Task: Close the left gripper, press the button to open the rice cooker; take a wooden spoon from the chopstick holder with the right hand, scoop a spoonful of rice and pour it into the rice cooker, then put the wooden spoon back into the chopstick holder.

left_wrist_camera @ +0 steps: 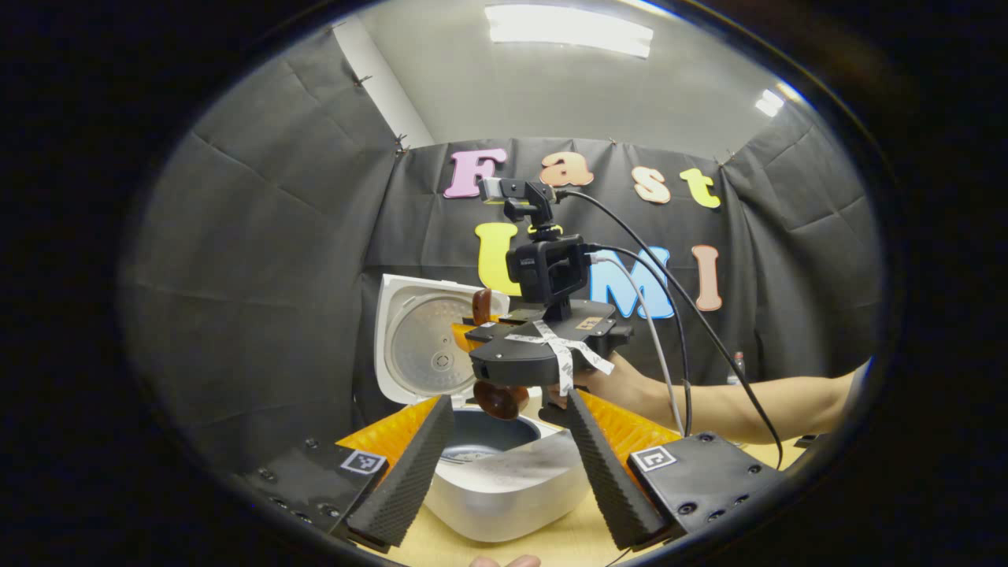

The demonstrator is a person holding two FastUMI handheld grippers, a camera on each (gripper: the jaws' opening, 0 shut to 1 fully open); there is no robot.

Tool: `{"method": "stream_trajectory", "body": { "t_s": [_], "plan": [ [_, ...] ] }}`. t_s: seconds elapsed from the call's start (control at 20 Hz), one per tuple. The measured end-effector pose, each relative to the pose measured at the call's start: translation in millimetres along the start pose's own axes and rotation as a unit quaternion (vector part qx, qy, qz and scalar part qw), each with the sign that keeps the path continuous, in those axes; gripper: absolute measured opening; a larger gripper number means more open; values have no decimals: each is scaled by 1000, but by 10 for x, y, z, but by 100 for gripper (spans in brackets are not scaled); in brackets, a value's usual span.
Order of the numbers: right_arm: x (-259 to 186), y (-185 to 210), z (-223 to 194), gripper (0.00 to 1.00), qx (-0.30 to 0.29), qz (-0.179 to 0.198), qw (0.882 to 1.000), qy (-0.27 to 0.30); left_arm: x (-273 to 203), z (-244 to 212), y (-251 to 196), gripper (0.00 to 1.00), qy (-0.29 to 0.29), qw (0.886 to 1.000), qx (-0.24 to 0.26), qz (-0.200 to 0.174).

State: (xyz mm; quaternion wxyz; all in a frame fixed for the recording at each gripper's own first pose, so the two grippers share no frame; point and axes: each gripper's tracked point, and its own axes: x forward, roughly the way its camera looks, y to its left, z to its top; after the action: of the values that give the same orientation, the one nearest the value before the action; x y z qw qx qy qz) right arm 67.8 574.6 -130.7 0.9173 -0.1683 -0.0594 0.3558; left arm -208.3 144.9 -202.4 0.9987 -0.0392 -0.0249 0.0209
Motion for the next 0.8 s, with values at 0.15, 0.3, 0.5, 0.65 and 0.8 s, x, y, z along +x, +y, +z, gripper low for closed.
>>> {"method": "stream_trajectory", "body": {
  "t_s": [0.15, 0.3, 0.5, 0.65, 0.8],
  "plan": [
    [-31, -43, 36, 11, 16, -1, 1000, -2, -5, -35, 1, 100, 3, 1000, 4, 1],
    [-119, -170, 61, 11, 48, 1, 999, 0, -10, -21, -19, 100, 1, 1000, 4, 0],
    [-313, -444, 25, 11, 167, 10, 986, 8, 45, -64, -29, 100, 7, 1000, -5, 0],
    [-494, -713, -11, 11, 238, 12, 971, 17, 99, -112, -86, 100, 17, 1000, 3, -2],
    [-788, -1155, -135, 11, 260, -23, 965, 18, 154, -153, -117, 100, 24, 1000, 8, -3]
  ]
}}
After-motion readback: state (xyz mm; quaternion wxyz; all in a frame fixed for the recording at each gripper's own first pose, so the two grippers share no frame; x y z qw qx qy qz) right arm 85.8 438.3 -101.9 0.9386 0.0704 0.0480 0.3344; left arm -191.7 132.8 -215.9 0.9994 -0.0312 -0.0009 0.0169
